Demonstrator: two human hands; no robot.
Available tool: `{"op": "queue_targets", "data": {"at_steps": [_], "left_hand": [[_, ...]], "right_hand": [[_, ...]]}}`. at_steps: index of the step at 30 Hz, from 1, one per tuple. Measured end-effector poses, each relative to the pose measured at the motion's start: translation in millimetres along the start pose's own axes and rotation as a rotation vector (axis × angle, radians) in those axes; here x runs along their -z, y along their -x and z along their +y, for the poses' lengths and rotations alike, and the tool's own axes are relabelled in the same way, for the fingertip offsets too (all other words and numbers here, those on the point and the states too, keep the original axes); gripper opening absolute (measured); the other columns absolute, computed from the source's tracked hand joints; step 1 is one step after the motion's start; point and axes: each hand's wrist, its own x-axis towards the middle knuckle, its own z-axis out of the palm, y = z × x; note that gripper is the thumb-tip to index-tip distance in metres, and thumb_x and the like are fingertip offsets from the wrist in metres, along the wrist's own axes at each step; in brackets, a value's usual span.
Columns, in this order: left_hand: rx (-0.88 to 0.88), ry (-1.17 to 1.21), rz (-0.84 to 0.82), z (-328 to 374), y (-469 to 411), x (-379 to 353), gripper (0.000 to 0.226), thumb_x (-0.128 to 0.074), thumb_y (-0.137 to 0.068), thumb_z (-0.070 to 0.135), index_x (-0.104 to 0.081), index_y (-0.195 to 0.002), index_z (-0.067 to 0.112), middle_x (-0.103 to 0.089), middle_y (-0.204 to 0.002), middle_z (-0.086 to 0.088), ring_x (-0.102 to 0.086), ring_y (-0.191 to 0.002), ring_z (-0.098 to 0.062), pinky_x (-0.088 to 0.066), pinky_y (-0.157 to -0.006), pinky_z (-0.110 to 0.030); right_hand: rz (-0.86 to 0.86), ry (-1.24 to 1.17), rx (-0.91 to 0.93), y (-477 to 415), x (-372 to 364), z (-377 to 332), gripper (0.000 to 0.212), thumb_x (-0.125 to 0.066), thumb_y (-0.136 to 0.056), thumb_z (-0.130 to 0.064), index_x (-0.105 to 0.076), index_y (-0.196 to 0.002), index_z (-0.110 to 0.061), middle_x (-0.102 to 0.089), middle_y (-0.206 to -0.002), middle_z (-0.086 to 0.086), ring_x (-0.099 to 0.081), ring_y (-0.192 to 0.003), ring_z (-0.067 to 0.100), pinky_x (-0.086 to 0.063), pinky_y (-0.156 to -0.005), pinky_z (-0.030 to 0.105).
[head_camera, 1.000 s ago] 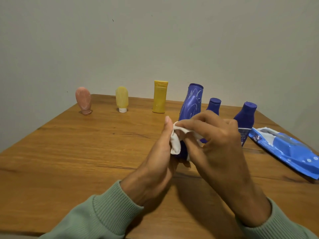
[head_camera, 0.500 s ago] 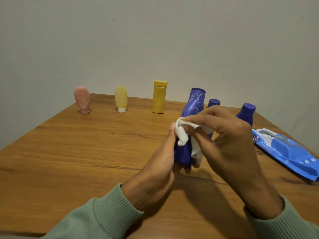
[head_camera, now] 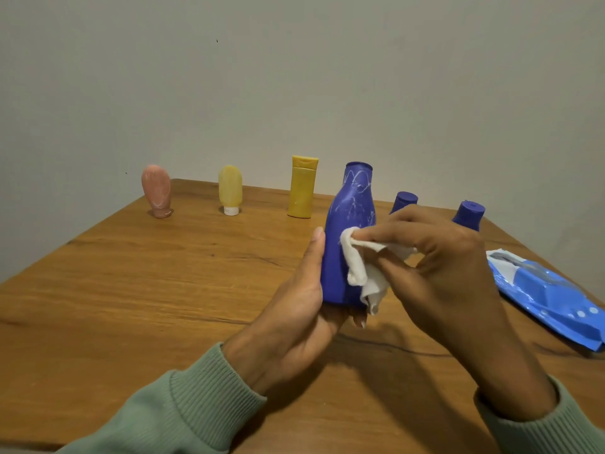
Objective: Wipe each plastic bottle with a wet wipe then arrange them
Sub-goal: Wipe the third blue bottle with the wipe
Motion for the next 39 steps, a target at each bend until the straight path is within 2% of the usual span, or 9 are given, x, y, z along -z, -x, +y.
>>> {"op": "queue_targets", "data": {"at_steps": [4, 7, 10, 14, 20, 25, 30, 32, 39], "left_hand": [[0.026, 0.171, 0.020, 7.3, -1.1, 0.6, 0.058, -0.047, -0.094, 0.049, -0.056, -0.129, 0.003, -0.068, -0.118, -0.019, -0.069, -0.103, -0.022, -0.056, -0.092, -0.036], [0.032, 0.182, 0.023, 4.2, -0.8, -2.0, 0.055, -0.041, -0.098, 0.048, -0.057, -0.128, 0.004, -0.067, -0.121, -0.019, -0.068, -0.105, -0.024, -0.050, -0.098, -0.041], [0.035, 0.170, 0.044, 2.5, -2.3, -2.4, 0.054, -0.038, -0.099, 0.048, -0.061, -0.123, 0.005, -0.069, -0.118, -0.018, -0.069, -0.098, -0.023, -0.049, -0.094, -0.041], [0.097, 0.259, 0.046, 6.5, -5.0, 3.1, 0.059, -0.044, -0.098, 0.049, -0.052, -0.134, 0.002, -0.064, -0.124, -0.022, -0.068, -0.106, -0.026, -0.057, -0.088, -0.038], [0.075, 0.115, 0.036, 1.6, -7.5, 0.9, 0.055, -0.031, -0.100, 0.050, -0.064, -0.115, 0.009, -0.072, -0.096, -0.013, -0.067, -0.072, -0.023, -0.051, -0.062, -0.038], [0.076, 0.199, 0.057, 5.1, -8.2, 2.5, 0.057, -0.038, -0.099, 0.048, -0.059, -0.126, 0.002, -0.069, -0.116, -0.019, -0.068, -0.099, -0.022, -0.052, -0.097, -0.037], [0.061, 0.036, -0.007, 0.6, -5.4, 0.1, 0.054, -0.032, -0.099, 0.051, -0.067, -0.108, 0.010, -0.072, -0.090, -0.015, -0.066, -0.066, -0.024, -0.050, -0.063, -0.039], [0.062, 0.003, -0.013, 1.3, -2.9, -2.7, 0.057, -0.031, -0.098, 0.053, -0.067, -0.106, 0.009, -0.069, -0.085, -0.018, -0.062, -0.062, -0.026, -0.045, -0.063, -0.039], [0.020, 0.036, -0.010, 6.7, -3.5, 1.0, 0.061, -0.031, -0.099, 0.053, -0.054, -0.127, 0.004, -0.070, -0.086, -0.016, -0.064, -0.063, -0.021, -0.052, -0.057, -0.035]], "right_hand": [[-0.257, -0.018, 0.052, -1.0, 3.2, -6.3, 0.019, -0.068, -0.076, -0.027, -0.073, -0.095, -0.026, -0.059, -0.086, -0.020, -0.056, -0.090, -0.003, -0.041, -0.080, 0.005], [-0.116, 0.010, 0.035, -1.7, 2.2, -0.4, 0.017, -0.072, -0.077, -0.021, -0.073, -0.095, -0.023, -0.060, -0.085, -0.016, -0.056, -0.083, -0.005, -0.042, -0.075, 0.005], [-0.025, 0.011, -0.011, -1.3, 0.7, 1.7, 0.016, -0.072, -0.079, -0.020, -0.074, -0.095, -0.020, -0.059, -0.083, -0.014, -0.054, -0.080, -0.005, -0.041, -0.071, 0.005], [-0.263, -0.040, 0.005, -2.2, 3.9, -4.4, 0.018, -0.075, -0.075, -0.017, -0.076, -0.092, -0.023, -0.057, -0.079, -0.018, -0.056, -0.073, -0.001, -0.041, -0.061, 0.010], [-0.007, -0.004, -0.065, -3.7, 3.0, 5.1, 0.015, -0.074, -0.077, -0.011, -0.076, -0.090, -0.018, -0.054, -0.073, -0.017, -0.053, -0.074, 0.002, -0.038, -0.064, 0.003], [-0.271, -0.147, -0.089, -2.9, 6.0, 0.9, 0.018, -0.074, -0.075, -0.016, -0.076, -0.091, -0.025, -0.059, -0.077, -0.018, -0.057, -0.076, 0.002, -0.042, -0.062, 0.010], [-0.007, -0.071, -0.101, -2.2, -0.8, 4.1, 0.019, -0.070, -0.079, -0.014, -0.074, -0.097, -0.017, -0.061, -0.083, -0.011, -0.055, -0.082, -0.003, -0.038, -0.067, 0.002], [0.045, -0.004, -0.095, -1.9, -2.6, 4.1, 0.020, -0.069, -0.080, -0.013, -0.073, -0.100, -0.017, -0.061, -0.084, -0.009, -0.054, -0.084, -0.005, -0.037, -0.068, 0.000], [-0.286, -0.051, -0.048, -4.3, 7.6, -2.4, 0.034, -0.071, -0.074, -0.030, -0.069, -0.108, -0.029, -0.060, -0.101, -0.015, -0.056, -0.095, 0.001, -0.049, -0.075, 0.017]]}}
